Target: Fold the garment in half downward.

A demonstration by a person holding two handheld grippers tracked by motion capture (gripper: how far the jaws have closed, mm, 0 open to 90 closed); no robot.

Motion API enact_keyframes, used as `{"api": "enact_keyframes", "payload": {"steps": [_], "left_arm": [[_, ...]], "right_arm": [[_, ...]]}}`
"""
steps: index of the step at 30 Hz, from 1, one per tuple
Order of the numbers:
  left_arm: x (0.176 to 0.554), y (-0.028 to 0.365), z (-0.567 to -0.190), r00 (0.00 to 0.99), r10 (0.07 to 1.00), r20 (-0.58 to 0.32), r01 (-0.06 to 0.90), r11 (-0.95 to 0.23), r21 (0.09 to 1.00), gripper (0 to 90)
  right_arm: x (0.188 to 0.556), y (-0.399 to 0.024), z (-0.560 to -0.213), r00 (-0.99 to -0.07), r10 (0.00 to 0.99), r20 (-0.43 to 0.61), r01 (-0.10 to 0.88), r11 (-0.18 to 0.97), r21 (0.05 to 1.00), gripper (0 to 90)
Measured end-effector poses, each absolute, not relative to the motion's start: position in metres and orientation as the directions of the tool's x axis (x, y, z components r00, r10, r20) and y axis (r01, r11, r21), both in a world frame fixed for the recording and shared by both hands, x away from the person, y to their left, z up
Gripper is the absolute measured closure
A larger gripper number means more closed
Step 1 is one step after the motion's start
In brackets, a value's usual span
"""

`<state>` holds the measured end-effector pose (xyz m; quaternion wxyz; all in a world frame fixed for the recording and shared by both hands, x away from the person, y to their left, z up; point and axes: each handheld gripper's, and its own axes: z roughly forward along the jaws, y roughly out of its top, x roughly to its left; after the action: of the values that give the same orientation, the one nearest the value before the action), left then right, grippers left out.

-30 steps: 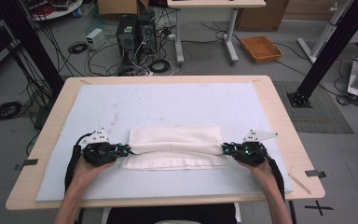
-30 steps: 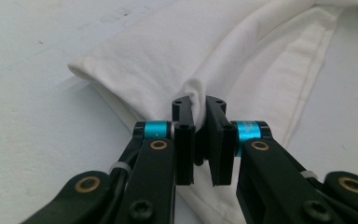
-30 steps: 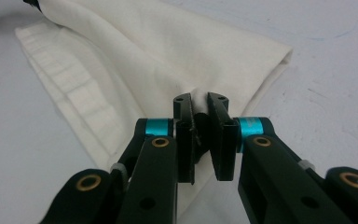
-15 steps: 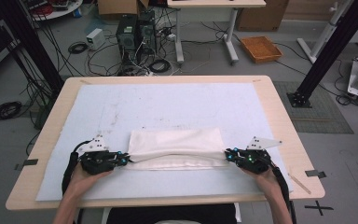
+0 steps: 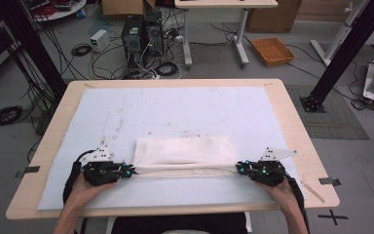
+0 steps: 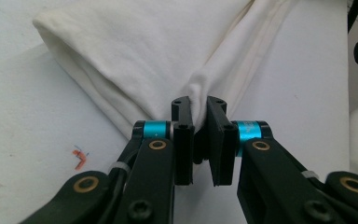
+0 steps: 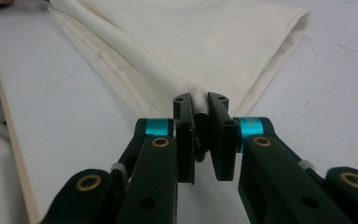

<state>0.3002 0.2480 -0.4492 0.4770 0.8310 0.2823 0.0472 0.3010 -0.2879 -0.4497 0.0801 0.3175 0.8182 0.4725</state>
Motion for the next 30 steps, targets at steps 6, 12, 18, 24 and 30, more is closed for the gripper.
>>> {"api": "enact_keyframes", "payload": {"steps": [6,12,18,24,30], "left_arm": [[0.297,0.247,-0.451,0.841,0.504,-0.195,0.429,-0.404,0.808,80.6],[0.293,0.252,-0.438,0.847,0.491,-0.202,0.427,-0.403,0.809,75.3],[0.291,0.243,-0.418,0.851,0.499,-0.162,0.37,-0.352,0.86,72.7],[0.302,0.217,-0.433,0.85,0.514,-0.113,0.39,-0.47,0.792,72.1],[0.303,0.22,-0.441,0.84,0.533,-0.102,0.411,-0.503,0.76,70.6]], "right_arm": [[0.299,-0.289,-0.449,-0.802,0.573,0.17,0.454,0.399,0.797,79.3],[0.293,-0.295,-0.437,-0.79,0.592,0.161,0.448,0.377,0.811,74.1],[0.291,-0.281,-0.419,-0.798,0.589,0.126,0.389,0.345,0.854,71.5],[0.306,-0.244,-0.43,-0.827,0.555,0.095,0.39,0.443,0.807,69.9],[0.311,-0.239,-0.444,-0.828,0.554,0.09,0.423,0.512,0.747,68.8]]}}
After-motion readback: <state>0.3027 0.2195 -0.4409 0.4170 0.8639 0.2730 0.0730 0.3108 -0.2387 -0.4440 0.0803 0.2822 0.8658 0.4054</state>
